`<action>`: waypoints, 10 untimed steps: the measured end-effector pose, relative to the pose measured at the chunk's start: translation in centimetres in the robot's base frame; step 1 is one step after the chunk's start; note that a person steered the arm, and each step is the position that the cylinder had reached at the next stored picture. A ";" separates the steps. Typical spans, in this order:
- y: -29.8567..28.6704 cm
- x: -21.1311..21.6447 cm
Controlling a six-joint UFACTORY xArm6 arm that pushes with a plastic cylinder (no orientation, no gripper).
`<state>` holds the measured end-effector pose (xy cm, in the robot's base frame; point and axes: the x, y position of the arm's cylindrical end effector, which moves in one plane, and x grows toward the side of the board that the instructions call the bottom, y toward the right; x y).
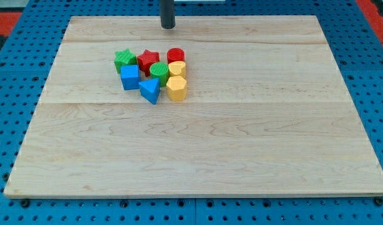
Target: Move the arm to the top center
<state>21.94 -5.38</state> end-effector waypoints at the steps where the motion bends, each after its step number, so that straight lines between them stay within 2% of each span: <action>1: 0.0 0.0; 5: -0.1 0.0; 10: 4.6 0.4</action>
<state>22.34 -0.75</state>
